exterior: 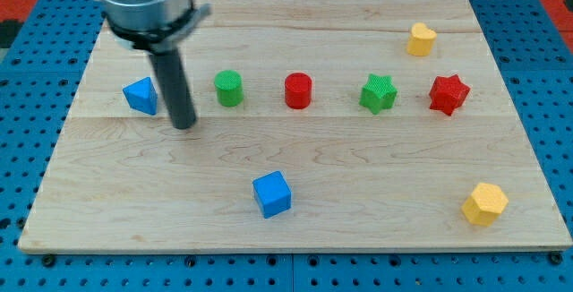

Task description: Slide the blue triangle diagonally top left to the green circle

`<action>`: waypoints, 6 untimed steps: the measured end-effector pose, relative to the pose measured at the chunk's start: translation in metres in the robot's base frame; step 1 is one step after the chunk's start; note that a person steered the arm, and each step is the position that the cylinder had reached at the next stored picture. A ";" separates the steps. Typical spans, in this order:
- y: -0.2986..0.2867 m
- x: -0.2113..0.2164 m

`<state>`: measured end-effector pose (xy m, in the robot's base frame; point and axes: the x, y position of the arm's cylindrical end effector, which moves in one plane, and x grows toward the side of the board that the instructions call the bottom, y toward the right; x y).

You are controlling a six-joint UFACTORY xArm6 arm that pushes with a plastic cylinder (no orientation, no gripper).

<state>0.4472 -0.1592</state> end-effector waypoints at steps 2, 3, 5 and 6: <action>-0.033 -0.004; -0.050 -0.032; -0.047 -0.093; -0.041 -0.111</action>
